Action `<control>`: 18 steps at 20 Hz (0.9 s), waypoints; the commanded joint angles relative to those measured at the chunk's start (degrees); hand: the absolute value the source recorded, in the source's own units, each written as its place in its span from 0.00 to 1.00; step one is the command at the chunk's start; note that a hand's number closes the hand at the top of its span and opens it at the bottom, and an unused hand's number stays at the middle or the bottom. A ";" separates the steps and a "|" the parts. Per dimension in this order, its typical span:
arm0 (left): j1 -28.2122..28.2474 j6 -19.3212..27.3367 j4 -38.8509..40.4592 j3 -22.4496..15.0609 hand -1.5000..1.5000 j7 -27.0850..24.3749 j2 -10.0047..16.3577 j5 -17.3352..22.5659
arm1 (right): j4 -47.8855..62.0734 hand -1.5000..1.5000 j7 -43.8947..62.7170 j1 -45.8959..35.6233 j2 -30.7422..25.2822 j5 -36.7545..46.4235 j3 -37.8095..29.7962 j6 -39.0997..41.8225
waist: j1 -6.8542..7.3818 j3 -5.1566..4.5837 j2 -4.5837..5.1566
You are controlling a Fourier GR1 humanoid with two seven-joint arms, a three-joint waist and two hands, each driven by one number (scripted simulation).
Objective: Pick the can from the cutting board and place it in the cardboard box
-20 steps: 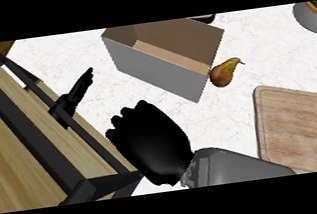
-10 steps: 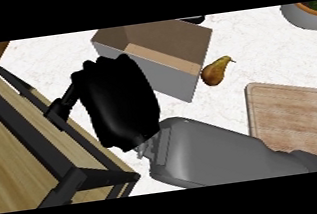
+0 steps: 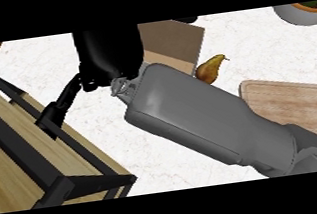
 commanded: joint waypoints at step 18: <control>-2.02 0.28 -8.48 0.30 0.50 1.65 0.21 -0.03 | 34.24 0.00 -24.31 -6.03 -2.47 -16.06 -10.71 28.13 | -2.53 0.92 -0.10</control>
